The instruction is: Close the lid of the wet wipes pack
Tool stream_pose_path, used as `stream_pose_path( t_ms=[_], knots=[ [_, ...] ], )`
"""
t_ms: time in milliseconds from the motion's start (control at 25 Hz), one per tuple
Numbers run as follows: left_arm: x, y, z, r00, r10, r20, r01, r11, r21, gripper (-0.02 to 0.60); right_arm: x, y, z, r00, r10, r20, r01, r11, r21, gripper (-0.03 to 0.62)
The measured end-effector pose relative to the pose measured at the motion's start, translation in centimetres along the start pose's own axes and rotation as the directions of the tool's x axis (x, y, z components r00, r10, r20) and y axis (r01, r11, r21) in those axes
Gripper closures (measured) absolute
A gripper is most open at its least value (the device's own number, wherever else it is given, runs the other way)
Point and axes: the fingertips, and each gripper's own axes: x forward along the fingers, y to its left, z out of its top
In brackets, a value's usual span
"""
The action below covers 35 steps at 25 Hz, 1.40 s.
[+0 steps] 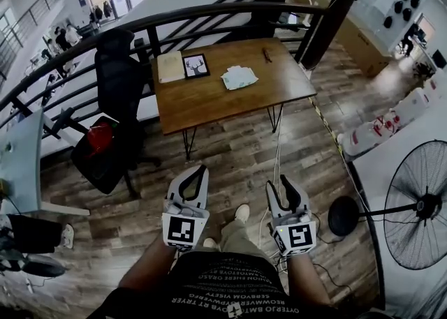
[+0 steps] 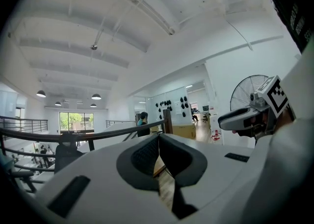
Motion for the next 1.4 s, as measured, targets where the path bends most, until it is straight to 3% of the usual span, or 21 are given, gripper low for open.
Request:
stream_pose_path(
  t_ms=[880, 1400],
  knots=[
    [16.6, 2.2, -0.8, 0.996, 0.067, -0.052, -0.069, 0.997, -0.036, 0.554, 13.3, -12.0, -1.4, 0.996, 0.070, -0.054, -0.070, 0.997, 0.015, 0.459],
    [24.7, 1.9, 2.2, 0.992, 0.117, -0.039, -0.118, 0.993, -0.010, 0.554, 18.2, -19.3, 0.0, 0.991, 0.131, -0.034, -0.131, 0.991, 0.004, 0.459]
  ],
)
